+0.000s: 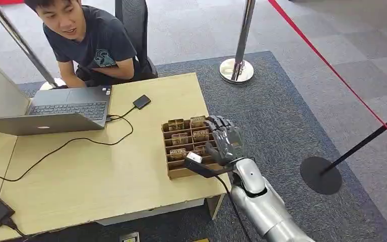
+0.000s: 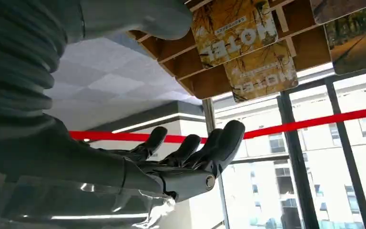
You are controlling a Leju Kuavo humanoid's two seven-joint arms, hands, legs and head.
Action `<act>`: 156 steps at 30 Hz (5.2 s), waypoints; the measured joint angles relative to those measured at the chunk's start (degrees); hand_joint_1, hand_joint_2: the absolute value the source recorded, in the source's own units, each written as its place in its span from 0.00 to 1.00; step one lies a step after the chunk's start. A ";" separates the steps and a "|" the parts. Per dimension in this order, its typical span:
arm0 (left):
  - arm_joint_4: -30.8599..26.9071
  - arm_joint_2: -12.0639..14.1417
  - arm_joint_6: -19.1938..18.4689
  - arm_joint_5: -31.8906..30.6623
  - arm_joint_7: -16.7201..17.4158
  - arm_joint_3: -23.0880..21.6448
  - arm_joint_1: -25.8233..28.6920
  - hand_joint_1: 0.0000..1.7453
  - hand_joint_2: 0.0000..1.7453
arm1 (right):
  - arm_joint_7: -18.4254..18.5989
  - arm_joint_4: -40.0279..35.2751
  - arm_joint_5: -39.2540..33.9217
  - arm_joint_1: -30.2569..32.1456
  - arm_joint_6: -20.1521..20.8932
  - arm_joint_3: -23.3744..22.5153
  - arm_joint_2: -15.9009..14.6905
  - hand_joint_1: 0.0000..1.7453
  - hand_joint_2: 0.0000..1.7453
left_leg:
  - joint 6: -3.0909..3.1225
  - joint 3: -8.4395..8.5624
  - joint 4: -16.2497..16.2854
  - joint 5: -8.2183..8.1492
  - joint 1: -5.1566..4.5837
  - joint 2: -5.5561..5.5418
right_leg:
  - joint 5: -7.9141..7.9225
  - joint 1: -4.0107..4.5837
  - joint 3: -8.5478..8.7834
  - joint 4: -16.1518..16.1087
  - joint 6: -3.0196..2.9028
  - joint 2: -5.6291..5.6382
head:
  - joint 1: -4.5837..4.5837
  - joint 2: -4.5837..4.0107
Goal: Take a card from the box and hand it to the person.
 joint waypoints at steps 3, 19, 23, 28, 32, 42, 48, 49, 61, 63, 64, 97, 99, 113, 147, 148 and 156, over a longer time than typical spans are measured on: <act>0.00 0.00 -0.04 0.00 0.20 0.00 -0.01 0.00 0.00 | 0.15 -1.86 0.76 1.32 -0.07 -0.35 -0.35 0.27 1.00 | 0.00 0.00 0.00 0.00 0.00 0.00 | 0.00 0.00 -0.01 0.00 0.00 0.00 | 0.02 0.00; 0.00 -0.07 -0.02 0.63 0.24 1.16 -0.01 0.00 0.00 | -2.95 -6.62 -0.75 4.66 1.81 0.46 -1.51 0.38 1.00 | -0.01 -0.01 0.00 0.01 0.00 0.00 | 0.00 0.00 0.01 0.03 0.00 0.00 | 0.00 0.00; 0.00 -0.11 0.15 0.63 0.26 1.60 -0.01 0.00 0.00 | -3.10 -4.26 -1.49 3.90 1.83 0.79 -0.90 0.37 1.00 | -0.01 -0.02 0.00 0.00 0.00 0.00 | 0.00 0.00 0.01 0.03 0.00 0.00 | 0.02 0.00; 0.00 -0.13 0.18 0.63 0.28 1.81 0.00 0.00 0.00 | -2.99 -1.81 -1.99 2.80 1.97 1.14 0.00 0.38 1.00 | -0.01 -0.02 -0.01 0.00 0.00 0.00 | 0.00 0.00 -0.01 0.03 0.00 0.00 | 0.00 0.00; 0.00 -0.17 0.17 0.57 0.37 1.84 0.02 0.00 0.00 | -2.34 -0.04 -2.01 2.33 1.86 1.22 0.55 0.49 1.00 | -0.01 -0.02 -0.01 0.00 0.00 0.00 | 0.00 0.01 -0.01 0.03 0.00 0.00 | 0.02 0.00; 0.00 -0.26 0.31 0.35 0.52 1.84 0.03 0.00 0.00 | -2.12 2.60 -2.12 2.27 1.07 1.22 0.72 0.38 1.00 | -0.01 -0.02 0.00 0.00 0.00 0.00 | 0.00 0.01 -0.01 0.03 0.00 0.00 | 0.02 0.00; 0.00 -0.31 0.31 0.20 0.52 1.84 0.03 0.00 0.00 | -1.90 3.39 -2.10 2.23 0.81 1.22 0.87 0.42 1.00 | -0.01 -0.02 -0.01 0.00 0.00 0.00 | 0.00 0.01 -0.01 0.03 0.00 0.00 | 0.00 0.00; 0.00 -0.31 0.33 0.17 0.52 1.84 0.03 0.00 0.00 | -1.88 3.52 -2.10 2.22 0.74 1.22 0.94 0.42 1.00 | -0.01 -0.01 -0.01 0.00 0.00 0.00 | 0.00 0.01 0.00 0.03 0.00 0.00 | 0.02 0.00; 0.00 -0.31 0.33 -0.44 0.74 1.84 0.03 0.00 0.00 | -1.99 5.90 -1.79 1.17 -0.09 1.09 1.51 0.48 1.00 | -0.01 0.01 0.00 0.01 0.00 0.01 | 0.00 0.01 0.01 0.03 0.00 0.00 | 0.02 0.00; 0.00 -0.31 0.33 -0.63 0.74 1.84 0.03 0.00 0.00 | -1.99 6.14 -1.79 1.13 -0.07 1.09 1.53 0.47 1.00 | -0.01 0.01 0.00 0.01 0.00 0.00 | 0.00 0.01 0.01 0.03 0.00 0.00 | 0.02 0.00; 0.00 -0.31 0.33 -0.68 0.74 1.84 0.03 0.00 0.00 | -1.99 6.21 -1.79 1.13 -0.09 1.07 1.53 0.47 1.00 | -0.01 0.01 0.00 0.01 0.00 0.00 | 0.00 0.01 0.01 0.03 0.00 0.00 | 0.02 0.00; 0.00 -0.33 0.15 -1.40 0.90 1.86 0.03 0.00 0.00 | -1.29 3.63 -0.48 2.63 1.20 1.07 1.68 0.75 1.00 | -0.01 -0.01 -0.01 0.01 0.00 0.00 | -0.01 0.05 -0.02 0.03 -0.01 0.00 | 0.02 0.00; 0.00 -0.33 0.15 -1.44 0.90 1.86 0.02 0.00 0.00 | -1.29 3.33 -0.42 2.79 1.22 1.07 1.53 0.74 1.00 | -0.01 -0.02 -0.01 0.01 0.00 0.00 | -0.01 0.05 -0.03 0.03 -0.01 0.00 | 0.02 0.00; 0.00 -0.46 -0.02 -1.79 0.92 1.86 0.01 0.00 0.00 | -1.29 2.27 -0.42 3.08 1.64 1.05 1.05 1.00 1.00 | -0.01 -0.04 -0.01 0.00 0.00 0.01 | -0.01 0.05 -0.06 0.03 -0.01 0.00 | 0.02 0.00; 0.00 -0.68 -0.22 -2.21 0.83 3.17 -0.01 0.00 0.00 | -2.49 -1.55 -0.13 3.50 2.56 1.05 -0.02 1.00 1.00 | -0.01 -0.06 -0.01 0.00 0.00 0.01 | -0.01 0.06 -0.07 0.04 -0.01 0.00 | 0.00 0.00; 0.00 -0.68 -0.22 -2.23 0.81 3.21 -0.01 0.00 0.00 | -2.49 -1.99 -0.02 3.46 2.56 1.05 -0.11 1.00 1.00 | -0.01 -0.06 -0.01 0.01 0.00 0.01 | -0.01 0.06 -0.07 0.04 -0.01 0.00 | 0.00 0.00; 0.00 -0.81 -0.31 -2.23 0.31 3.45 -0.01 0.00 0.00 | -2.45 -7.84 0.46 3.39 2.67 1.05 -1.92 1.00 1.00 | -0.01 -0.06 0.00 0.00 0.00 0.00 | -0.01 0.06 -0.07 0.03 -0.01 0.00 | 0.00 0.00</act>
